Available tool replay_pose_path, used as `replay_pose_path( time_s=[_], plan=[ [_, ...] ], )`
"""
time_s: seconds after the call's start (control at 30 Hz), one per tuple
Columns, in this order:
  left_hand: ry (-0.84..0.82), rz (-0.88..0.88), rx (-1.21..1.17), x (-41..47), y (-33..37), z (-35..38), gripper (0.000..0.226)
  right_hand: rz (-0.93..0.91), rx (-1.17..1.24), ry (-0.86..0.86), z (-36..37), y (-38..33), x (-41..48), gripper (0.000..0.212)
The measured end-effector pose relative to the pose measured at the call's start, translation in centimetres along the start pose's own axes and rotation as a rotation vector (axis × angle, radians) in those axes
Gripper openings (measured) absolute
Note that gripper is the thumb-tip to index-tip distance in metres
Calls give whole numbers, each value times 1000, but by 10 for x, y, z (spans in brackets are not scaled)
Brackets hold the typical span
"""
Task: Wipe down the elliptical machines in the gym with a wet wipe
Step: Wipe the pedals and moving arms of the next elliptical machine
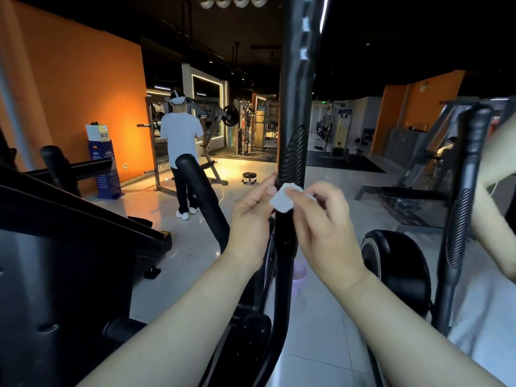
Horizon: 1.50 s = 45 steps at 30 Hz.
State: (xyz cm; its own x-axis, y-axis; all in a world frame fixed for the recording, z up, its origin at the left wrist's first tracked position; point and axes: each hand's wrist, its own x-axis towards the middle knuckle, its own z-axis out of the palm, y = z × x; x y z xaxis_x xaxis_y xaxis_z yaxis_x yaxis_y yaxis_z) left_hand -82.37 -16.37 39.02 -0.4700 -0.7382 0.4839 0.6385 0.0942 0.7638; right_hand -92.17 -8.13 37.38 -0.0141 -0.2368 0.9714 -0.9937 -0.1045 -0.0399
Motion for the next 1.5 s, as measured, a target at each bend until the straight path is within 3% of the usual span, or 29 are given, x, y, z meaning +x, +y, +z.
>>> replay_pose_path(
  time_s=[0.1,0.17,0.33,0.53,0.77,0.93,1.23,1.4,1.5],
  plan=[
    [-58,-3,7,-2,1,0,44,47,8,72,-4,0,5,27],
    [-29,-15,-3,0,-1,-1,30,27,-8,20,0,-5,-1,27],
    [-10,-22,21,5,-8,-5,35,-71,-63,-108,6,-7,-15,28],
    [-27,-18,-18,-2,-1,1,39,12,-48,29,-6,-6,0,29],
    [23,-28,8,4,-6,-3,38,-82,-77,-77,2,-11,-10,24],
    [-50,-4,3,-4,0,1,31,-20,-78,66,-15,-9,27,29],
    [-60,-13,-26,0,-4,-4,33,-247,-83,-225,1,5,-52,27],
    [-70,10,-25,-2,-5,-1,32,-47,-87,-37,-12,4,-7,31],
    [-79,19,-28,-4,-3,0,33,-56,-73,-49,-9,3,-7,35]
  ],
)
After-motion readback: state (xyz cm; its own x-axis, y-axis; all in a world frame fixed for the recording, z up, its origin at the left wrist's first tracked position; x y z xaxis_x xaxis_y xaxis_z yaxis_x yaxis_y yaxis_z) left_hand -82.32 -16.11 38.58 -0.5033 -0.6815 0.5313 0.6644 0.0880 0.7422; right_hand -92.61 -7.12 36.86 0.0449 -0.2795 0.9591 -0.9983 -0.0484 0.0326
